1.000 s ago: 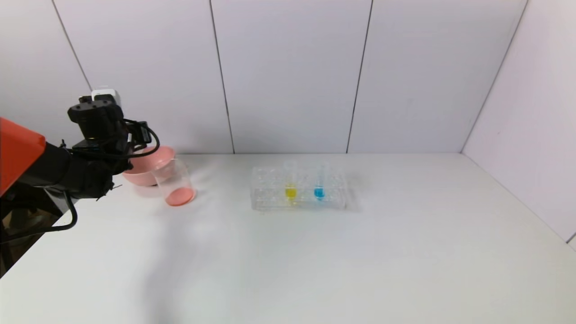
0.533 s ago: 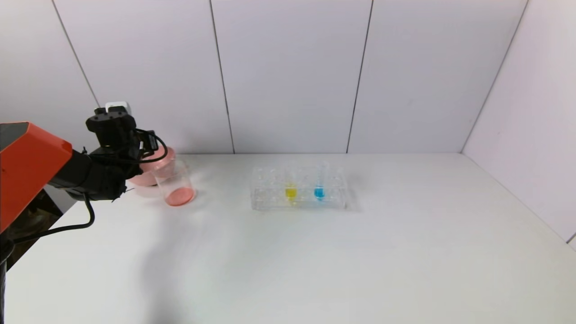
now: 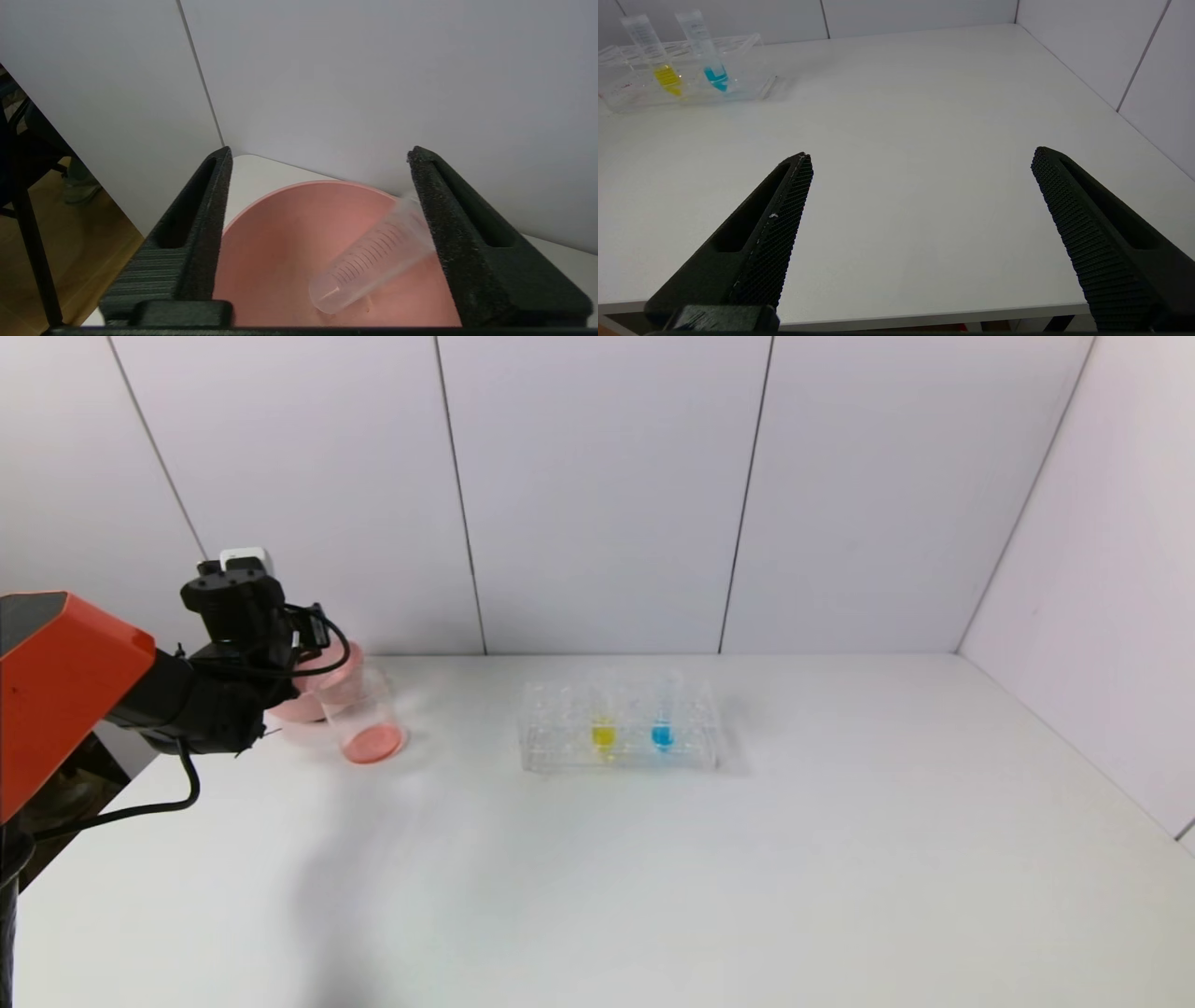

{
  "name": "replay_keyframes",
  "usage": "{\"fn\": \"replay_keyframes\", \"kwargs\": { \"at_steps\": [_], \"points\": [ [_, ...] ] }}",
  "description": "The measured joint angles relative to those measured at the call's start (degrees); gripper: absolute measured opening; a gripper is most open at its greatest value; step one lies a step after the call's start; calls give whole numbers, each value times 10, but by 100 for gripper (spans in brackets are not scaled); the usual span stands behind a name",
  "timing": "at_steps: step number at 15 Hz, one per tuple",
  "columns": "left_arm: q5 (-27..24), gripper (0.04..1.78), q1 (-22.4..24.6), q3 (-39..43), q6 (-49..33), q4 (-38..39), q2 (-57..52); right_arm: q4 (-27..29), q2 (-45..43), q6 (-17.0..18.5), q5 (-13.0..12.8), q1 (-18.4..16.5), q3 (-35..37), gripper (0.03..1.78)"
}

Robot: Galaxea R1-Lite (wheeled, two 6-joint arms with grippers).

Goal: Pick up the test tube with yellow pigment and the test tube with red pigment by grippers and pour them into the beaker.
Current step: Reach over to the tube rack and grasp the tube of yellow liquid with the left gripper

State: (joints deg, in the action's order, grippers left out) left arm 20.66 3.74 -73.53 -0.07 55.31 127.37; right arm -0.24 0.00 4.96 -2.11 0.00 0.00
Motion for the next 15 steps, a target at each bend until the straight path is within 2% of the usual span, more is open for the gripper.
{"fn": "replay_keyframes", "kwargs": {
  "at_steps": [3,5,7,9,12,14,15],
  "points": [
    [-3,170,0,15,0,-4,-28,0,0,0,0,0,0,171],
    [-15,177,0,45,2,-13,-65,0,0,0,0,0,0,171],
    [-51,176,0,84,2,-29,-112,0,0,0,0,0,0,171],
    [-115,176,-1,152,2,-44,-175,0,0,0,0,0,0,171],
    [-254,176,-7,274,4,-60,-277,0,0,0,0,0,0,171],
    [-321,176,-41,344,5,-75,-346,0,0,0,0,0,0,171],
    [-332,176,-72,368,5,-84,-375,0,0,0,0,0,0,171]
  ]
}}
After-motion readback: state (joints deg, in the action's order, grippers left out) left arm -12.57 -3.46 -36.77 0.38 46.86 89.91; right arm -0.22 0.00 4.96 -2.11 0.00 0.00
